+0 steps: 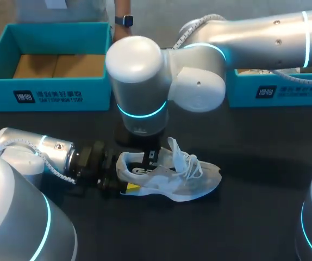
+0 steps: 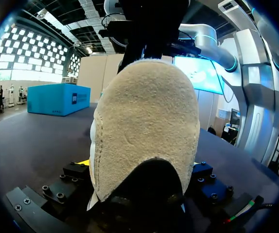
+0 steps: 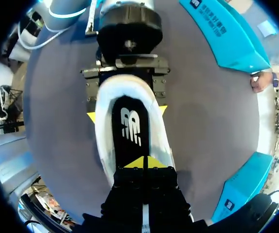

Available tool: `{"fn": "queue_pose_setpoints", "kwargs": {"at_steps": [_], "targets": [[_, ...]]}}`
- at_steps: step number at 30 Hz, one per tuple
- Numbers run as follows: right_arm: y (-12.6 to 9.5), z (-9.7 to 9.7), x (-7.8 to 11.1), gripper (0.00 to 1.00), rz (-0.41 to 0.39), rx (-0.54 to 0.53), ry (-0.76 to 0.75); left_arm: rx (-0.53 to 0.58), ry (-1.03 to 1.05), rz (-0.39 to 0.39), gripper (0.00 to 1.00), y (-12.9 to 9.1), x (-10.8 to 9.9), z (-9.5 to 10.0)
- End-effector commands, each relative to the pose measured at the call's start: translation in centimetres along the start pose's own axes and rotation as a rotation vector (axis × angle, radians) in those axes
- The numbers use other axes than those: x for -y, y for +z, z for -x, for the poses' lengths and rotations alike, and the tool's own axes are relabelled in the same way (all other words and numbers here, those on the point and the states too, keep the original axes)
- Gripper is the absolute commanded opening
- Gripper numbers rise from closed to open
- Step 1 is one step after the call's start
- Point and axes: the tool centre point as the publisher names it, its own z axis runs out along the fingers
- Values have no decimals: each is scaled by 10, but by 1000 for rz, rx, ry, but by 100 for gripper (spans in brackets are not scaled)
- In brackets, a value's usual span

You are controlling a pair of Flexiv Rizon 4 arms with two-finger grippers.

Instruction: Take the shoe out of the shoebox, open the shoe tongue, remove and reinsert the insole, then place the shoe into the shoebox

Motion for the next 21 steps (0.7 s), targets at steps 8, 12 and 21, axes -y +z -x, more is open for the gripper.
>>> {"fn": "queue_pose_setpoints", "kwargs": {"at_steps": [8,12,21], "targets": [[36,7,1,0,48,-24,-62,1,-1,1,0,0,-3,1],[38,5,3,0,32,-10,-51,1,-1,1,0,0,-3,1],[35,-5,21,0,10,38,36,1,-1,1,0,0,-3,1]]}}
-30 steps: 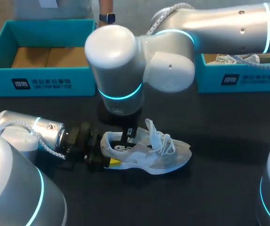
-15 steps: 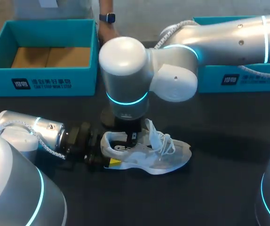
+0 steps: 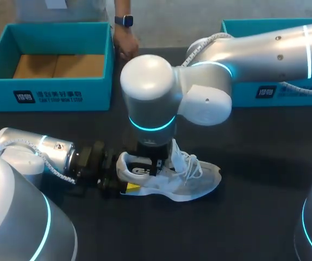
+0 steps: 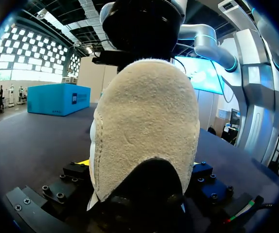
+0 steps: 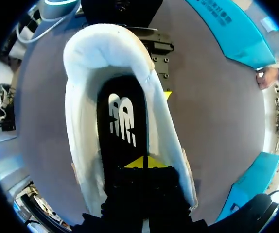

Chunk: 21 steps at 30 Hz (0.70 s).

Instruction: Take the shoe out of the shoebox, open the shoe tongue, remove and reinsert the insole, then place the shoe into the shoebox

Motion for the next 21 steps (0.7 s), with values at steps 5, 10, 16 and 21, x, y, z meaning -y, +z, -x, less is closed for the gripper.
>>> {"fn": "queue_pose_setpoints", "kwargs": {"at_steps": [5,10,16,21], "targets": [[-3,-6,10,0,3,28,20,1,-1,1,0,0,-3,1],[1,-3,14,0,11,31,34,1,-1,1,0,0,-3,1],[0,-2,23,0,-20,28,59,1,-1,1,0,0,-3,1],[1,-1,25,2,-14,25,55,1,-1,1,0,0,-3,1]]}}
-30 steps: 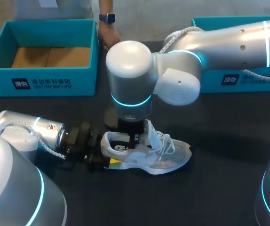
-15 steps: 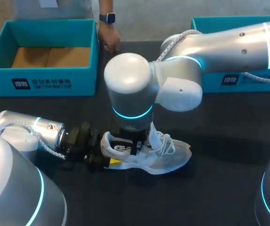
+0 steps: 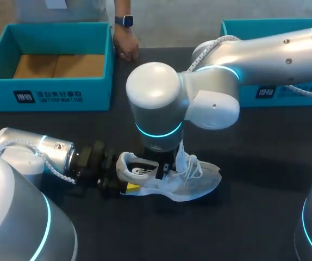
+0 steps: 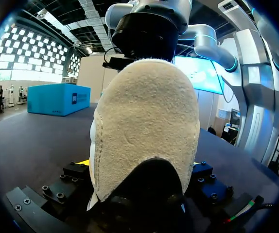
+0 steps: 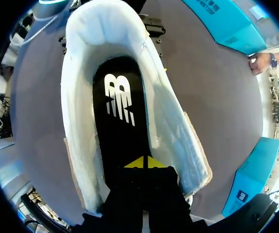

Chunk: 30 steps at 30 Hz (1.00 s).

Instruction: Take the shoe out of the shoebox, open the shoe tongue, remove and reinsert the insole, then place the shoe into the shoebox

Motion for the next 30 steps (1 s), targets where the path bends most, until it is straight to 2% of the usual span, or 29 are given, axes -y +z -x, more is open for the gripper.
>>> {"fn": "queue_pose_setpoints", "kwargs": {"at_steps": [1,3,9,18,22,25,30], "targets": [[-1,1,3,7,9,0,-8,1,-1,1,0,0,-3,1],[-1,2,2,18,18,4,-15,1,-1,1,0,0,-3,1],[3,0,-1,25,32,3,-21,1,-1,1,0,0,-3,1],[16,-2,-5,28,47,-26,-29,1,-1,1,0,0,-3,1],[23,0,-8,33,43,-30,-34,1,-1,1,0,0,-3,1],[29,1,-11,27,30,-59,-43,1,-1,1,0,0,-3,1],[38,-3,-14,30,16,-120,-41,1,-1,1,0,0,-3,1]]}}
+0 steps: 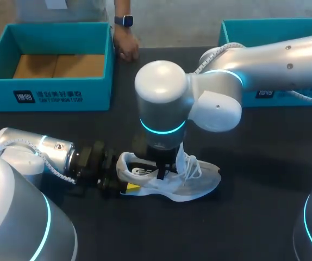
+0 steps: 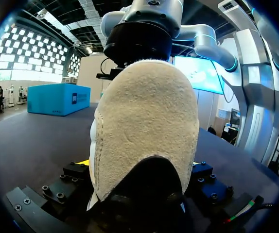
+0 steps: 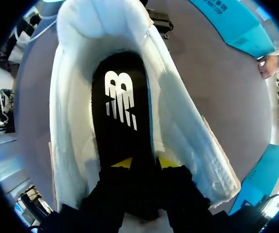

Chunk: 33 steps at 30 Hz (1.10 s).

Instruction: Take the shoe out of the shoebox, open the shoe tongue, remove and reinsert the insole, then place the shoe into the shoebox

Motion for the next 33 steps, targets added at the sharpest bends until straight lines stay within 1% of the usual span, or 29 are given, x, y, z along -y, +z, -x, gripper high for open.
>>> {"fn": "queue_pose_setpoints", "kwargs": {"at_steps": [1,15,23,25,27,30,33], "targets": [[21,0,-9,31,-10,-50,-3,0,-1,0,0,0,-2,1],[35,-33,-12,30,-29,-162,15,0,-1,0,0,0,-2,1],[37,-43,-13,29,-42,-212,1,0,-1,0,0,0,-2,1],[38,-44,-13,26,-45,-225,0,0,-1,0,0,0,-2,1],[39,-45,-14,20,-49,-240,-7,0,-1,0,0,0,-2,1],[40,-47,-14,0,-51,-249,-12,0,-1,0,0,0,-2,1],[40,-49,-15,0,-53,-256,-20,0,-1,0,0,0,-2,1]]}}
